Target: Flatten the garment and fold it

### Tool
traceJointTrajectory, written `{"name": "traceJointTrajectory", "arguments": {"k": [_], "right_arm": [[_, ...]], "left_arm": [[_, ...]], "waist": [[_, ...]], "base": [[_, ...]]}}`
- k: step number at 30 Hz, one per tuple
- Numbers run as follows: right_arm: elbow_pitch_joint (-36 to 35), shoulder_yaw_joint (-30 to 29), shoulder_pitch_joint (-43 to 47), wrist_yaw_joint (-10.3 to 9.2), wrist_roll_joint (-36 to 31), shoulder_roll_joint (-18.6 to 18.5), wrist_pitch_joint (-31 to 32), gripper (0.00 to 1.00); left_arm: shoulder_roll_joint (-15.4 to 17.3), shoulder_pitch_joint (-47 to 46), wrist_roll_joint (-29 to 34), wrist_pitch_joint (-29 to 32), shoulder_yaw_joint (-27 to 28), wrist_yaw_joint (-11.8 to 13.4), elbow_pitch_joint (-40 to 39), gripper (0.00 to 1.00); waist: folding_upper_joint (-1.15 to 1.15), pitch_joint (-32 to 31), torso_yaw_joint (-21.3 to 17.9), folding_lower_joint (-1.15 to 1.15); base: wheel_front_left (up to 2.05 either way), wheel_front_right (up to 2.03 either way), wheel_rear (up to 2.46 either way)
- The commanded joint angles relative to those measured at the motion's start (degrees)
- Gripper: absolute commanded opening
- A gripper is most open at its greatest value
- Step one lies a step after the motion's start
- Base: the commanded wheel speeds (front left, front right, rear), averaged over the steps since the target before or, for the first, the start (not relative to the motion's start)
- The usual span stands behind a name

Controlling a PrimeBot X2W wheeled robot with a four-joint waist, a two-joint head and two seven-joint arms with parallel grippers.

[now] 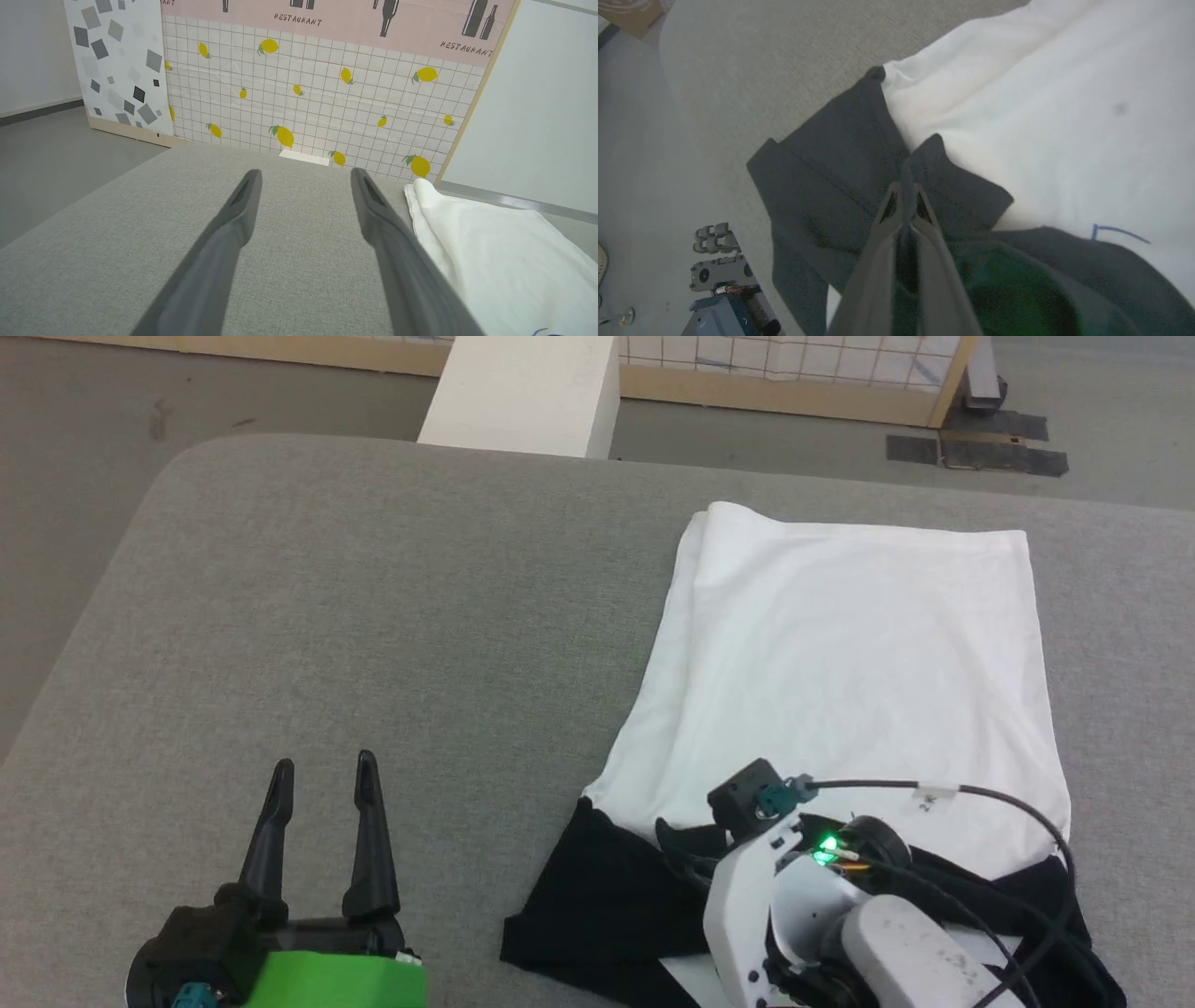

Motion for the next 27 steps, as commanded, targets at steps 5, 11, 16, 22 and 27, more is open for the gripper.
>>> {"name": "traceJointTrajectory", "arguments": {"k": [5, 11, 16, 22, 27], "right_arm": [[7.28, 0.98, -2.92, -0.08, -1.46, 2.99, -4.87, 1.0], [5.56, 0.49, -4.75, -0.08, 1.97, 3.84, -7.2, 1.0], [-8.71, -17.38, -1.34, -0.08, 3.19, -0.52, -10.62, 1.0], [-20.61, -32.08, 6.27, -0.08, -2.65, -0.59, -13.58, 1.0], [-28.83, -43.07, 14.22, -0.08, -6.51, 3.51, -16.89, 1.0]], "left_arm": [[-0.31, -0.88, -0.62, -0.41, -0.04, -0.26, 0.42, 1.0], [0.26, -0.05, -0.53, -0.3, 0.34, 0.07, -0.19, 1.0], [0.84, 0.25, -0.02, 0.58, -0.12, 0.53, -2.07, 1.0], [1.0, -0.84, -0.17, 0.79, -0.66, 0.13, -2.65, 1.0], [0.9, -1.07, -0.28, 0.56, -1.13, -0.19, -2.66, 1.0]], "waist": [[0.0, -0.71, 0.19, 0.0], [0.0, -1.71, -1.64, 0.0], [0.0, -2.17, -5.32, 0.0], [0.0, -1.5, -7.24, 0.0], [0.0, -1.16, -8.56, 0.0]], "base": [[0.0, 0.0, 0.0], [0.0, 0.0, 0.0], [0.0, 0.0, 0.0], [0.0, 0.0, 0.0], [0.0, 0.0, 0.0]]}}
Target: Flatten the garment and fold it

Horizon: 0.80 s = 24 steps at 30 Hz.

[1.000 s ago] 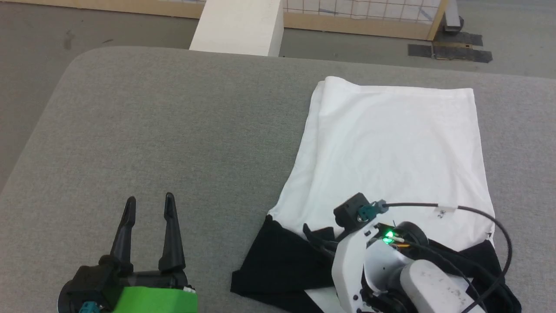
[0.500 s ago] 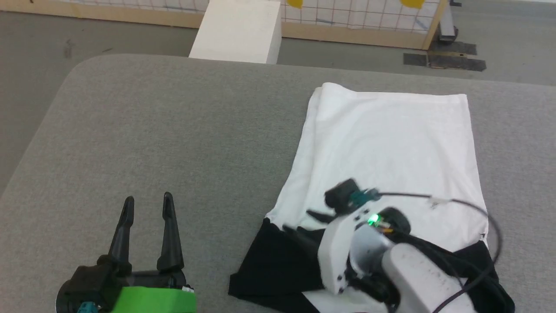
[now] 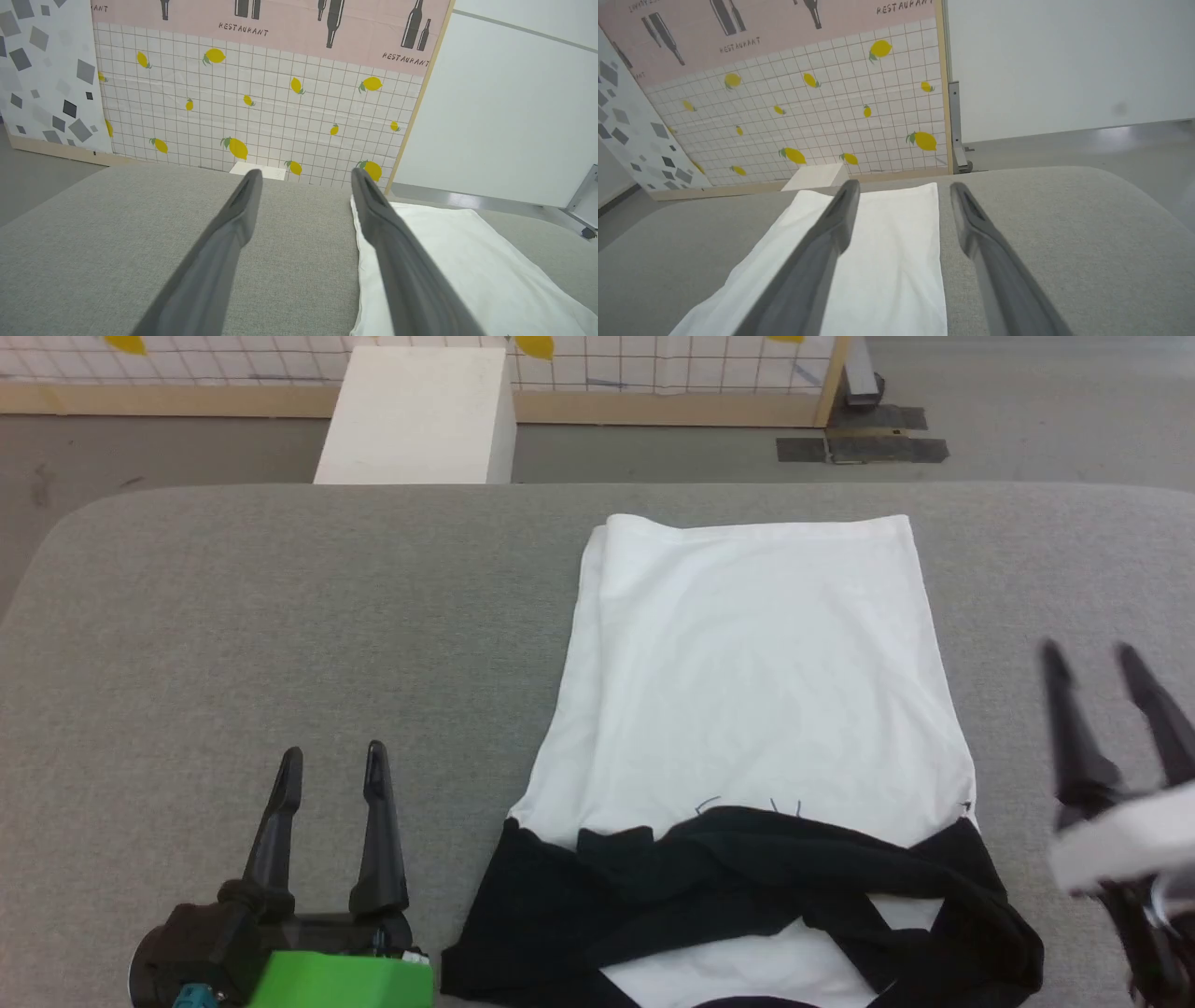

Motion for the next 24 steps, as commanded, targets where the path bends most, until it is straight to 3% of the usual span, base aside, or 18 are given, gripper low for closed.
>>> {"name": "traceJointTrajectory", "arguments": {"k": [1, 5, 12, 19, 24], "right_arm": [[-1.2, -2.0, 2.34, -0.08, -0.53, 1.0, -1.07, 1.0], [-2.28, -5.56, 7.26, -0.08, -1.98, 2.01, -3.44, 1.0], [-2.17, -4.83, 8.36, -0.08, 1.5, 2.13, -5.83, 1.0], [-5.35, -3.63, 5.2, -0.08, 1.66, 2.14, -5.9, 1.0], [-7.03, -2.36, 3.19, -0.08, 2.12, 2.14, -5.77, 1.0]], "left_arm": [[0.1, -0.88, -0.54, -0.13, -0.02, -0.31, -0.04, 1.0], [-0.02, -0.12, -0.63, -0.36, -0.22, -0.4, 0.95, 1.0], [2.44, -6.44, 0.83, 2.77, -1.5, -2.35, 0.62, 1.0], [8.52, -29.26, 3.37, 16.67, -4.07, -9.01, 0.78, 1.0], [11.4, -46.91, 2.48, 26.0, -5.43, -12.93, 7.87, 1.0]], "waist": [[0.0, 0.29, -0.77, 0.0], [0.0, 0.74, -1.85, 0.0], [0.0, 4.02, -3.4, 0.0], [0.0, 11.13, -4.15, 0.0], [0.0, 16.19, -5.55, 0.0]], "base": [[0.0, 0.0, 0.0], [0.0, 0.0, 0.0], [0.0, 0.0, 0.0], [0.0, 0.0, 0.0], [0.0, 0.0, 0.0]]}}
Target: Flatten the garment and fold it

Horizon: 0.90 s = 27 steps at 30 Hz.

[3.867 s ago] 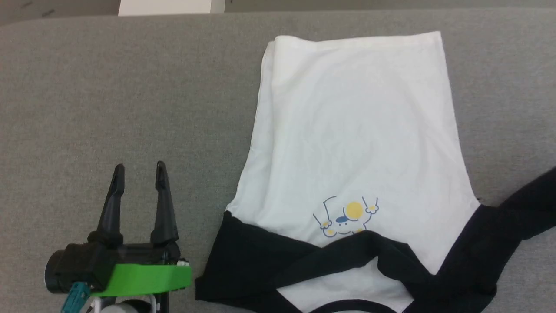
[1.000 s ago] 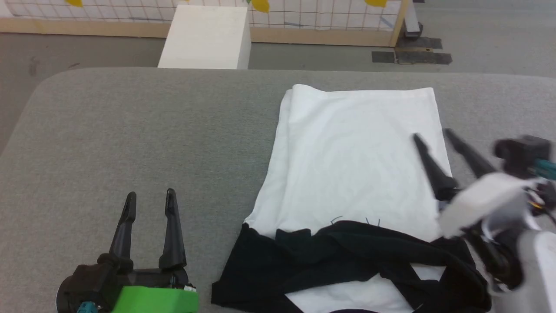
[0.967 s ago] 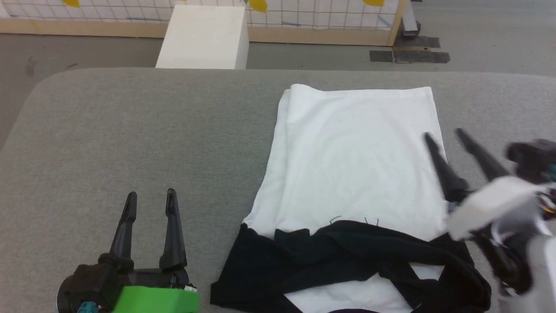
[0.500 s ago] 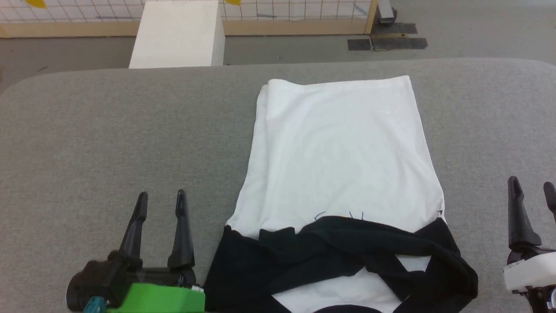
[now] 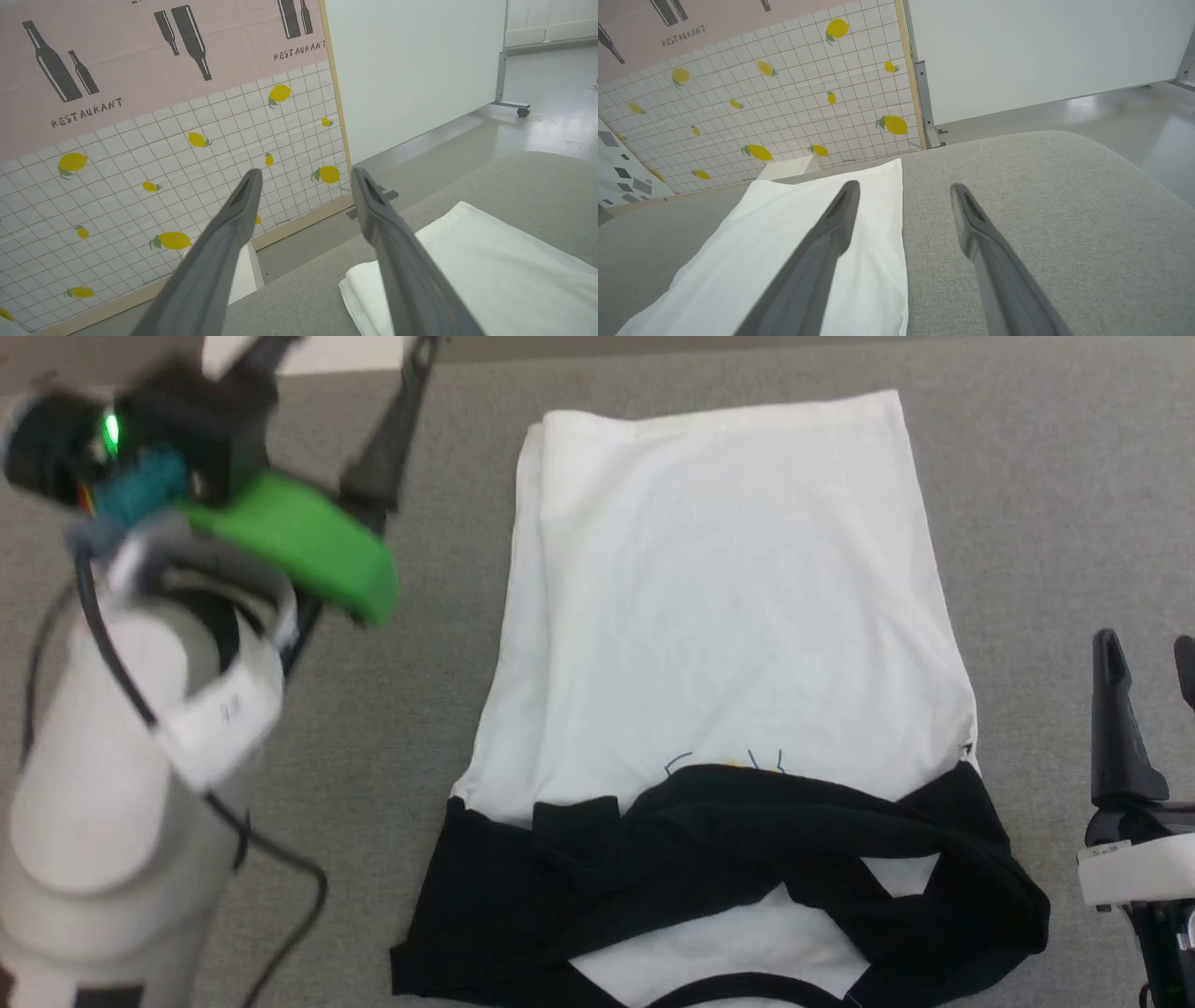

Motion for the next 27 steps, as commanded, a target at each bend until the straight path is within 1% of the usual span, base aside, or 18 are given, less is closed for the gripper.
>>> {"name": "traceJointTrajectory", "arguments": {"k": [1, 5, 7, 12, 19, 23, 27], "right_arm": [[-0.55, 0.43, -1.2, -0.08, 0.59, 0.05, -0.11, 1.0], [-1.24, 1.25, -2.41, -0.08, 1.0, 0.06, -0.27, 1.0], [-1.54, 1.6, -2.92, -0.08, 1.13, 0.06, -0.38, 1.0], [-2.02, 2.66, -3.94, -0.08, 1.61, 0.06, -0.81, 1.0], [-2.04, 3.67, -5.58, -0.08, 1.51, 0.06, -1.2, 1.0], [-1.95, 4.35, -6.49, -0.08, 1.7, 0.06, -1.2, 1.0], [-1.82, 4.61, -7.05, -0.08, 1.74, 0.06, -1.24, 1.0]], "left_arm": [[0.47, -3.78, -0.47, 1.52, -0.44, -0.59, 2.21, 1.0], [1.56, -14.13, -1.49, 5.41, -3.12, -1.7, 9.62, 1.0], [2.23, -17.91, -2.11, 7.24, -5.12, -1.99, 13.01, 1.0], [4.51, -24.33, -3.42, 10.5, -9.37, -2.22, 19.85, 1.0], [6.93, -28.09, -6.76, 12.72, -14.37, -2.26, 24.95, 1.0], [7.67, -28.6, -8.36, 13.64, -15.16, -2.26, 27.06, 1.0], [8.38, -28.29, -9.91, 16.15, -15.75, -2.27, 28.48, 1.0]], "waist": [[0.0, 5.55, -2.01, 0.0], [0.0, 9.08, -3.63, 0.0], [0.0, 10.71, -4.43, 0.0], [0.0, 14.46, -6.18, 0.0], [0.0, 18.26, -7.47, 0.0], [0.0, 19.8, -7.89, 0.0], [0.0, 20.78, -8.15, 0.0]], "base": [[0.0, 0.0, 0.0], [0.0, 0.0, 0.0], [0.0, 0.0, 0.0], [0.0, 0.0, 0.0], [0.0, 0.0, 0.0], [0.0, 0.0, 0.0], [0.0, 0.0, 0.0]]}}
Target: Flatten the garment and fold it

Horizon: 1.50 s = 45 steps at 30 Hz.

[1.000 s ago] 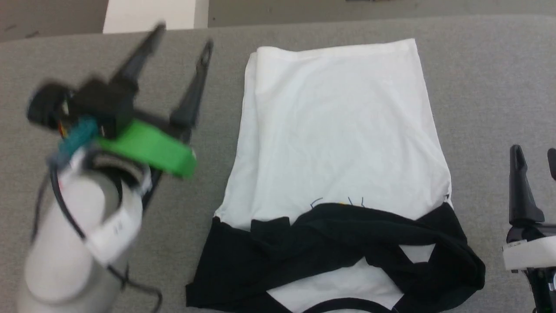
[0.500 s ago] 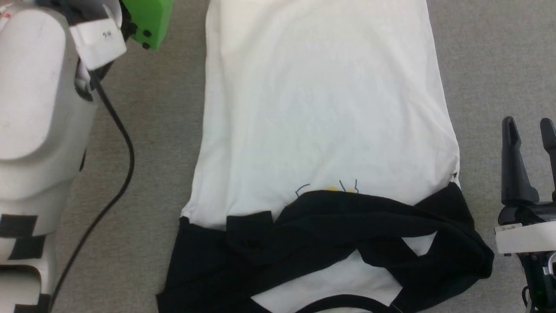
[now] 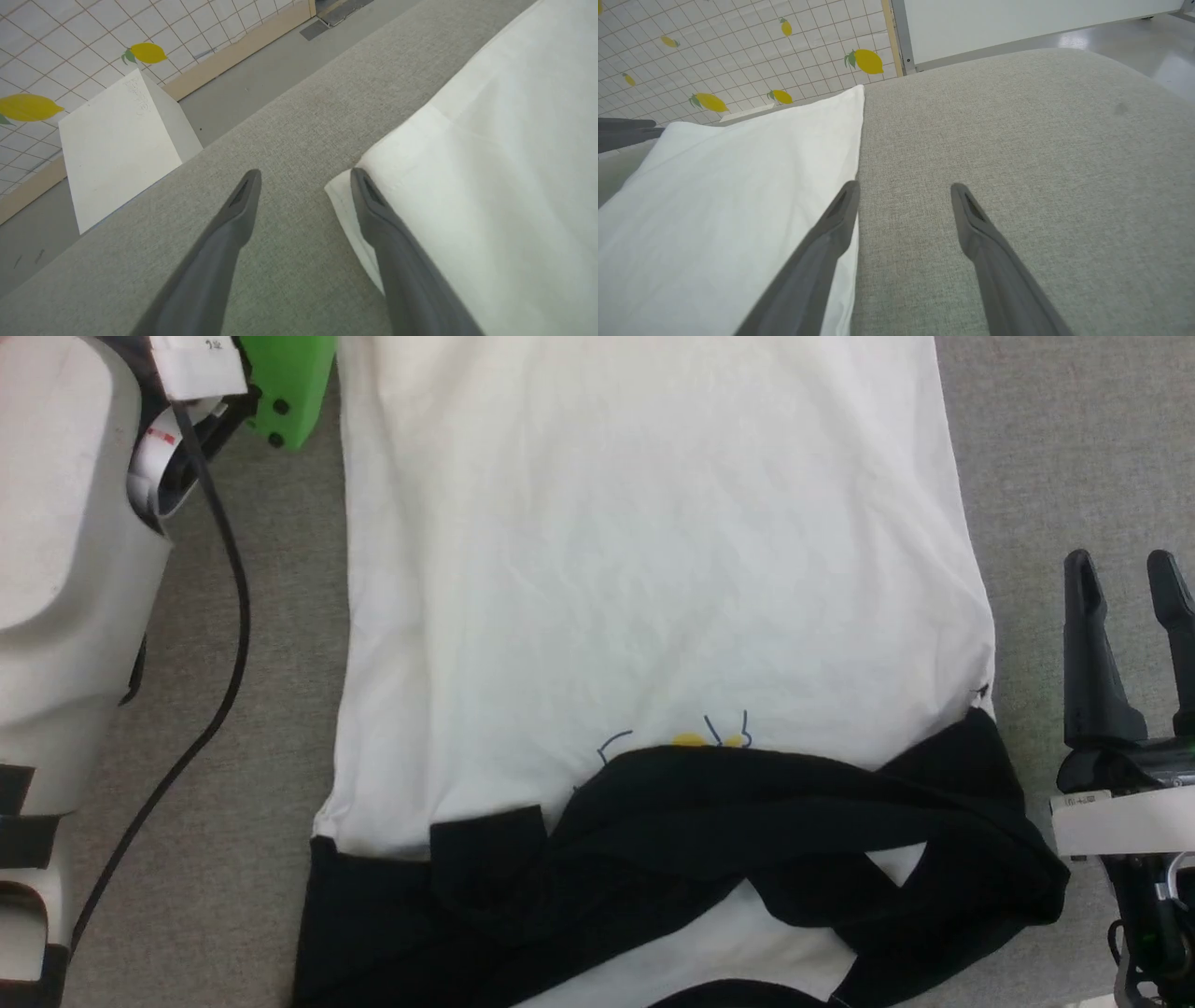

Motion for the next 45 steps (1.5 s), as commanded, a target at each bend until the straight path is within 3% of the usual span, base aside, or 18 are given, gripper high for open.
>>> {"name": "traceJointTrajectory", "arguments": {"k": [1, 13, 14, 15, 19, 26, 31, 35, 39, 45], "right_arm": [[-0.09, 0.01, -1.1, -0.08, 0.23, 0.05, -0.4, 1.0], [0.56, 0.04, -2.21, -0.08, 0.42, 0.05, -0.15, 1.0], [0.64, 0.15, -2.37, -0.08, 0.45, 0.05, -0.09, 1.0], [0.74, 0.24, -2.58, -0.08, 0.51, 0.05, -0.04, 1.0], [1.09, 0.18, -3.15, -0.08, 0.79, 0.05, -0.03, 1.0], [0.4, -0.93, -5.96, -0.08, 0.2, -0.28, -0.34, 1.0], [-1.85, -1.75, -12.72, -0.08, -0.56, -5.89, 1.84, 1.0], [-2.1, -1.56, -20.89, -0.08, 0.2, -10.77, 7.43, 1.0], [2.32, 0.48, -30.5, -0.08, 1.28, -14.07, 16.14, 1.0], [14.81, 2.04, -44.01, -0.08, 1.89, -14.54, 28.34, 1.0]], "left_arm": [[0.6, -0.51, -1.25, 1.02, 0.09, -0.11, 0.41, 1.0], [-0.61, 2.54, -9.86, 15.02, 1.61, 3.06, -2.08, 1.0], [-0.38, 2.88, -10.19, 15.97, 1.38, 2.96, -2.55, 0.11], [-0.17, 3.49, -10.81, 17.34, 1.32, 3.18, -2.87, 0.0], [0.56, 4.87, -11.6, 18.37, 1.71, 4.1, -4.98, 0.0], [1.12, 4.3, -9.0, 10.62, 3.31, 5.13, -7.34, 0.0], [0.84, 4.08, -6.93, 3.32, 4.32, 5.78, -6.87, 0.0], [0.31, 4.7, -6.77, 0.72, 4.5, 6.08, -6.07, 0.0], [-0.53, 5.13, -7.37, -0.17, 4.28, 5.92, -5.89, 0.0], [-1.99, 4.68, -7.65, -1.19, 3.69, 5.89, -6.22, 0.0]], "waist": [[0.0, 1.12, -0.73, -0.01], [0.0, 2.75, -0.86, -0.01], [0.0, 2.83, -0.99, -0.01], [0.0, 2.91, -1.16, -0.01], [0.0, 3.38, -1.71, -0.01], [0.0, 2.79, -1.25, -0.01], [0.0, 1.05, 0.45, -0.01], [0.0, -0.18, 2.19, -0.01], [0.0, -0.47, 3.8, -0.01], [0.0, 0.95, 6.03, -0.01]], "base": [[0.0, 0.0, 0.0], [0.0, 0.0, 0.0], [0.0, 0.0, 0.0], [0.0, 0.0, 0.0], [0.0, 0.0, 0.0], [0.0, 0.0, 0.0], [0.0, 0.0, 0.0], [0.0, 0.0, 0.0], [0.0, 0.0, 0.0], [0.0, 0.0, 0.0]]}}
